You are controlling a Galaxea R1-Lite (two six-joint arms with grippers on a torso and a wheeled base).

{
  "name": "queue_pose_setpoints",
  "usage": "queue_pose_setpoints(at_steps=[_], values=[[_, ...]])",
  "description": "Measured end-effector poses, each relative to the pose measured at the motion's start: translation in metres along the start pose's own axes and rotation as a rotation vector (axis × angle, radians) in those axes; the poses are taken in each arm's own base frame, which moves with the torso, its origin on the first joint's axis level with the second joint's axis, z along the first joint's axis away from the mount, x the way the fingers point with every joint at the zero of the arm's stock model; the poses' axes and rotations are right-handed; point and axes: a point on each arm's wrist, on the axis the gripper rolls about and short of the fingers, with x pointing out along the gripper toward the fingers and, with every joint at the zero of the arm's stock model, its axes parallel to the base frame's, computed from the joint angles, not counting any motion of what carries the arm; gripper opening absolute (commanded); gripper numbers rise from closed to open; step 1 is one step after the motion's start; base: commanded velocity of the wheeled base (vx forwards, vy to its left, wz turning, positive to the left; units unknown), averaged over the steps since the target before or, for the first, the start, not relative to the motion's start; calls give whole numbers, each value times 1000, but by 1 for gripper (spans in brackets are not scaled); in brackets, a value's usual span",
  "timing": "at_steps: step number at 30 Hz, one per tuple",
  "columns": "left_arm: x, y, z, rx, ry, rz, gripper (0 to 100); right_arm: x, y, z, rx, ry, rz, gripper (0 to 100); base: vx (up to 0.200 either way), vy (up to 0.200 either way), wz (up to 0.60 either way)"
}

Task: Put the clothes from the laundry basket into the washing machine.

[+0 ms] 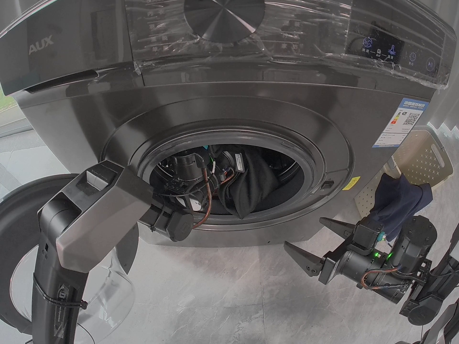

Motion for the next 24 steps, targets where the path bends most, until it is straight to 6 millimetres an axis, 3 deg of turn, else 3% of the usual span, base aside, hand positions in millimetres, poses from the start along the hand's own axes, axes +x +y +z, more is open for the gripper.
queue_pose_setpoints(at_steps=[2, 3, 11, 18, 24], values=[[5, 3, 1, 0, -4, 23, 0, 0, -1, 0, 0, -1, -1, 100, 0, 0, 0], [7, 4, 1, 0, -6, 32, 100, 0, -1, 0, 0, -1, -2, 100, 0, 0, 0], [3, 5, -13, -5, 46, 43, 100, 0, -1, 0, 0, -2, -3, 100, 0, 0, 0], [-25, 0, -25, -3, 195, 34, 100, 0, 0, 0, 0, -1, -1, 100, 0, 0, 0], [-53, -10, -23, 1, 307, 6, 100, 0, 1, 0, 0, 0, 2, 100, 0, 0, 0]])
